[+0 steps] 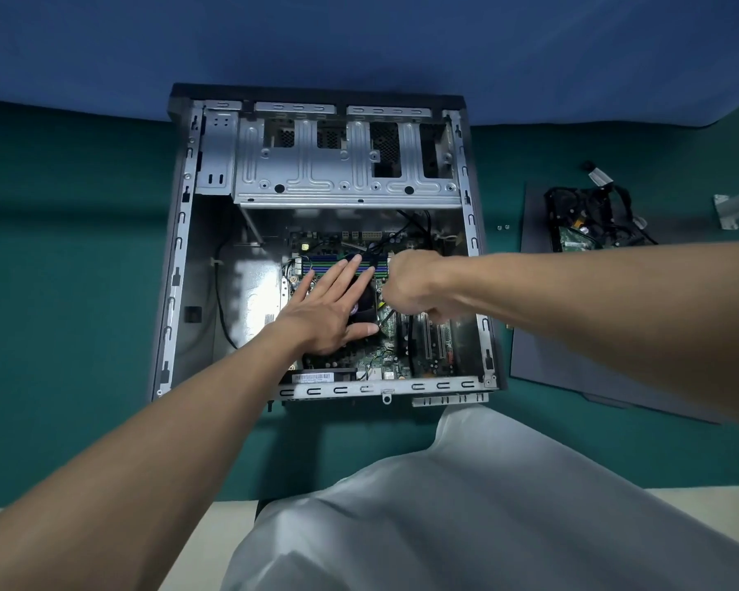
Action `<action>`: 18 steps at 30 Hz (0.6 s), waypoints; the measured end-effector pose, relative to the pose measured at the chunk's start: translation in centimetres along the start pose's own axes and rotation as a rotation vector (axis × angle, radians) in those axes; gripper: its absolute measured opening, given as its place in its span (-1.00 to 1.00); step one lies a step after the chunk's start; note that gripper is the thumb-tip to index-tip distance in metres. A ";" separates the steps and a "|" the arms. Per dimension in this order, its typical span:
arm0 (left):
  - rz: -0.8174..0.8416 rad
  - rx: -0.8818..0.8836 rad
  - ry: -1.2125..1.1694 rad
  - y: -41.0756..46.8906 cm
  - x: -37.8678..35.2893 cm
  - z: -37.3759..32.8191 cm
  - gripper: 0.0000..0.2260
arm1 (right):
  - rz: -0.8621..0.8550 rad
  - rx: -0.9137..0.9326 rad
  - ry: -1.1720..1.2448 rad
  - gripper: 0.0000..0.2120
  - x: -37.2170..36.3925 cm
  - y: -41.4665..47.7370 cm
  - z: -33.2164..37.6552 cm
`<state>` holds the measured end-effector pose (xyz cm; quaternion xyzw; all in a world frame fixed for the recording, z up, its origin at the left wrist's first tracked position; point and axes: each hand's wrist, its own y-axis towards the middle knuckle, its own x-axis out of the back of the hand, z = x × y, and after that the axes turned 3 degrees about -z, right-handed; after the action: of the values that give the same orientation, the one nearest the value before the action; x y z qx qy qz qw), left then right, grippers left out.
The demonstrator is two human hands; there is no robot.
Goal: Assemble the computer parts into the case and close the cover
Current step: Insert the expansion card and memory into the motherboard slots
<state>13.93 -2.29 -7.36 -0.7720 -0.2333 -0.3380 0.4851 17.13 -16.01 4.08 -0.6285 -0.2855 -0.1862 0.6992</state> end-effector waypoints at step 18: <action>-0.009 0.003 0.001 0.1 -0.1 -0.1 -0.27 | -0.063 0.017 -0.002 -0.65 0.2 -1.0 1.0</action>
<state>13.94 -2.41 -7.50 -0.7700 -0.2370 -0.3405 0.4848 16.50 -15.16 4.98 -0.6135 -0.3074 -0.2052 0.6979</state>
